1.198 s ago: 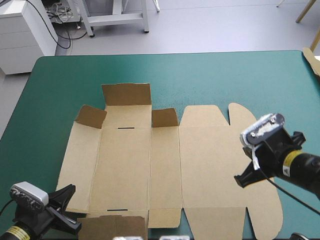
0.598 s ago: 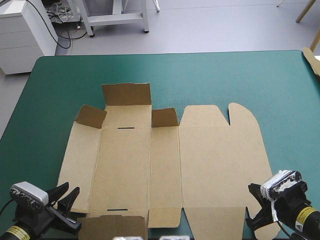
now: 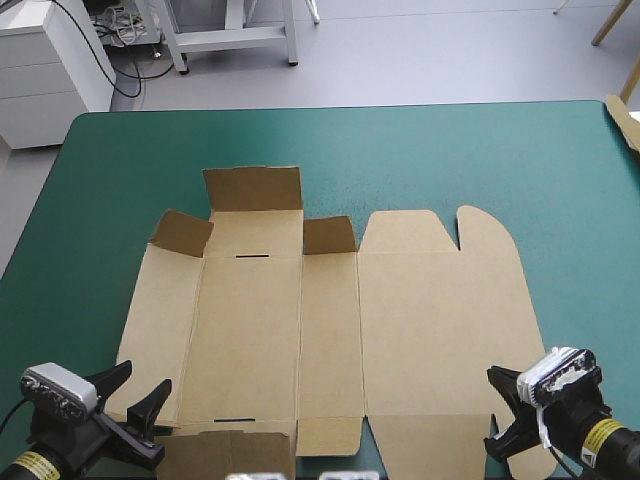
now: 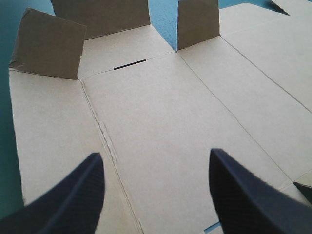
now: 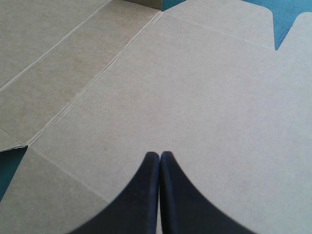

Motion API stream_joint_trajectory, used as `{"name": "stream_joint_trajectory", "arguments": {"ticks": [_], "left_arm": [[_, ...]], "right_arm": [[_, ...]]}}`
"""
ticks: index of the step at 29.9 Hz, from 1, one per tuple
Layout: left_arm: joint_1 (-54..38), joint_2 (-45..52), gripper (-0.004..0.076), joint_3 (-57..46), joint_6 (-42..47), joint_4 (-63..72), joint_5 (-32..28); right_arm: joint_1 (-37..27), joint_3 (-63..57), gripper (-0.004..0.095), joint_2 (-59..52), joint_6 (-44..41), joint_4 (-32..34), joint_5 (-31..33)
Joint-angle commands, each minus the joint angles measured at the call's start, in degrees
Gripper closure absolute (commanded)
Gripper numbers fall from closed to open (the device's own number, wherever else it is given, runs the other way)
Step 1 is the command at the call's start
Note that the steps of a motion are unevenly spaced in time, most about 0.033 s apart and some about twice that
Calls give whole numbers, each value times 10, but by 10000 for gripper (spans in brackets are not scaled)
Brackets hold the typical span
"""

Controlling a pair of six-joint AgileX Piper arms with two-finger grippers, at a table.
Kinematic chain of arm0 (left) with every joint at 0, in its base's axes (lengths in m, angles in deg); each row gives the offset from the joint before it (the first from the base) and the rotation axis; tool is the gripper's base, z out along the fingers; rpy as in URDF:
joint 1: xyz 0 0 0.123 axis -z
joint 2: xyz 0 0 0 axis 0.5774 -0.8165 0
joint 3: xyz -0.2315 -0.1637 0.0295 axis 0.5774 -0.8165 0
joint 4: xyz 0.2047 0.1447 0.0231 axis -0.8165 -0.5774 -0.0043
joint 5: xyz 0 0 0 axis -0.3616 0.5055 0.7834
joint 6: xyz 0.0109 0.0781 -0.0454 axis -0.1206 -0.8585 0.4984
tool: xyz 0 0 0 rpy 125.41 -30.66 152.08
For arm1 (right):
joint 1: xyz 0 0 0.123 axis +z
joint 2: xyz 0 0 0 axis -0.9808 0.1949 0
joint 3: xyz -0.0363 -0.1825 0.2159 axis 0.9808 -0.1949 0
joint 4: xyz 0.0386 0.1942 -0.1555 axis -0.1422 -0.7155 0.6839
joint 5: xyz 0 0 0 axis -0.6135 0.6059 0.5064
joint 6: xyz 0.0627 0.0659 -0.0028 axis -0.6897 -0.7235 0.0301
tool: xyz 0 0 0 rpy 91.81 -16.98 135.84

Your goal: Fold the box

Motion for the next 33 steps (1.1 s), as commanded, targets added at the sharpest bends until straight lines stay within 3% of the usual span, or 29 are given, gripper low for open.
{"name": "stream_joint_trajectory", "arguments": {"ticks": [1, 16, 20, 28, 33], "left_arm": [[4, -42, 283, 49, -1, 7, -35], [4, -400, 283, 254, 4, -53, 73], [4, -481, 283, 309, 4, -53, 129], [4, -573, 283, 404, 4, -94, 243], [-12, -576, 283, 417, 4, -90, 242]], "right_arm": [[-2, 15, 928, 5, 1, -1, -43], [-2, 15, 928, 5, 1, -5, -43], [-2, 15, 928, 5, 1, -6, -43], [-2, 15, 928, 5, 1, -6, -43], [-2, 15, 928, 5, 2, -6, -43]]}}
